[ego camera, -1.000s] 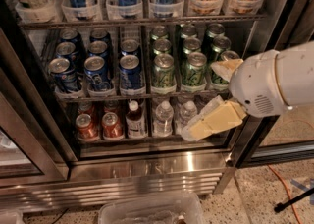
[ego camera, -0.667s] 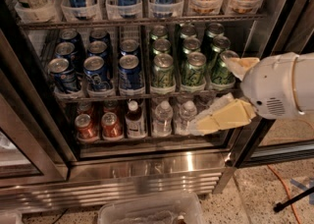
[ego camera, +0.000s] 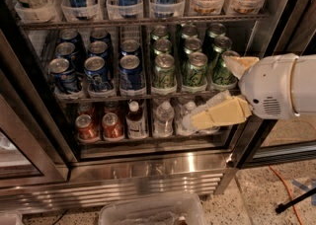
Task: Pick 7up can from top shelf of fridge
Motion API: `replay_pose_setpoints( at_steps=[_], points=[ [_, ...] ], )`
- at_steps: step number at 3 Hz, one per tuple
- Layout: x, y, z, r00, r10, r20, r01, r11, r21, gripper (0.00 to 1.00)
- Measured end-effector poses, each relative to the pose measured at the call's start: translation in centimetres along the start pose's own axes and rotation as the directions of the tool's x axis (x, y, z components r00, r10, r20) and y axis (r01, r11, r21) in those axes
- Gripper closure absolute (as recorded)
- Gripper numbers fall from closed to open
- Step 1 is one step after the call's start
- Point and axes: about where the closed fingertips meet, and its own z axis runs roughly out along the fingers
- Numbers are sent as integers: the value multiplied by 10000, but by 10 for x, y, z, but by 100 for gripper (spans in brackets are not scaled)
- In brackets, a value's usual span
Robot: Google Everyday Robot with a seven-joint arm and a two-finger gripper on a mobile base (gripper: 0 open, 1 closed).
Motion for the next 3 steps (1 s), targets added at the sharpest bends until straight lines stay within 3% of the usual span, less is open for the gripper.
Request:
replay_pose_setpoints(
  at_steps=[1, 2, 3],
  points=[
    [-8, 6, 10, 9915, 796, 1028, -854, 9949, 535, 0],
    [-14, 11, 25, 9693, 1324, 2073, -1577, 9813, 1105, 0],
    [-24, 12, 34, 9429, 1495, 2977, -2112, 9594, 1871, 0]
  ],
)
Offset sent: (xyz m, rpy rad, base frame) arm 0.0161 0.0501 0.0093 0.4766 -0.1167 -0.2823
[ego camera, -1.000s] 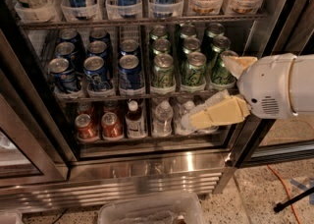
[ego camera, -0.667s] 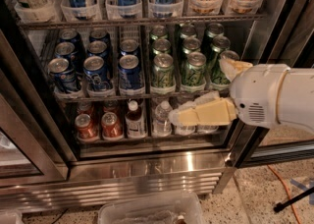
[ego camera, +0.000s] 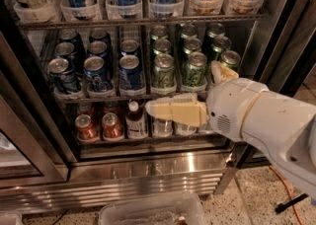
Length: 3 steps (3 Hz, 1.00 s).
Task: Pick 7up can from top shelf of fridge
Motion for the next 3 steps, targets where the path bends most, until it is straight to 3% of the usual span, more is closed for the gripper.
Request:
replay_pose_setpoints(
  at_steps=[1, 2, 3],
  points=[
    [0, -25, -5, 9940, 707, 840, -822, 9862, 1434, 0],
    [-8, -26, -8, 9867, 1102, 1193, -1317, 9727, 1912, 0],
    [-8, -26, -8, 9867, 1102, 1193, -1317, 9727, 1912, 0]
  ],
)
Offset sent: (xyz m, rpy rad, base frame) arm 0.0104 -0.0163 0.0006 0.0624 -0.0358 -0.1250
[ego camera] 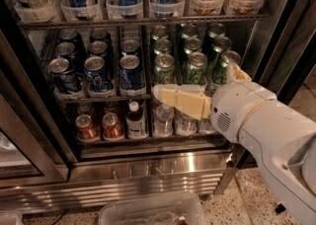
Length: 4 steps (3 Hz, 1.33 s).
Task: Pick 7up can from top shelf of fridge
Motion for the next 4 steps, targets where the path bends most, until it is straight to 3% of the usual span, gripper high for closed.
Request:
replay_pose_setpoints(
  at_steps=[1, 2, 4],
  points=[
    [-1, 6, 9, 9983, 569, 136, -572, 9982, 174, 0],
    [-12, 19, 22, 9968, 704, 372, -720, 9964, 439, 0],
    [-23, 62, 38, 9985, -461, 304, 443, 9974, 567, 0]
  ],
)
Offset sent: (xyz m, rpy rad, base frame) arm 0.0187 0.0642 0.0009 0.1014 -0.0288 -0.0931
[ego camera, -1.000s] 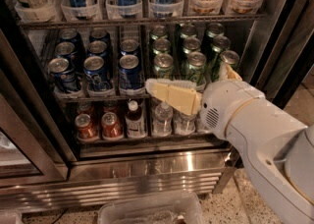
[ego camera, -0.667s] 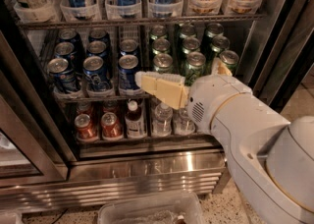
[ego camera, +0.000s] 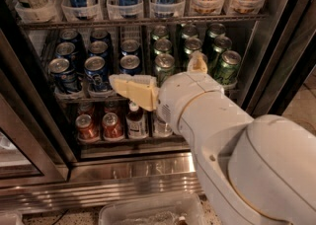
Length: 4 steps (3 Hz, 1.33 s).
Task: Pick 7up can from top shelf of fridge
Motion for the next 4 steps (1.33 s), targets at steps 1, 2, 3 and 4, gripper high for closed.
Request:
replay_pose_setpoints(
  at_steps=[1, 2, 3, 4],
  points=[
    [4, 24, 8, 9986, -529, -9, 528, 9979, -386, 0],
    [2, 46, 15, 9959, -840, 328, 870, 9906, -1052, 0],
    [-8, 62, 23, 9938, -809, 763, 916, 9847, -1485, 0],
    [-26, 69, 30, 9903, -566, 1271, 757, 9857, -1504, 0]
  ],
)
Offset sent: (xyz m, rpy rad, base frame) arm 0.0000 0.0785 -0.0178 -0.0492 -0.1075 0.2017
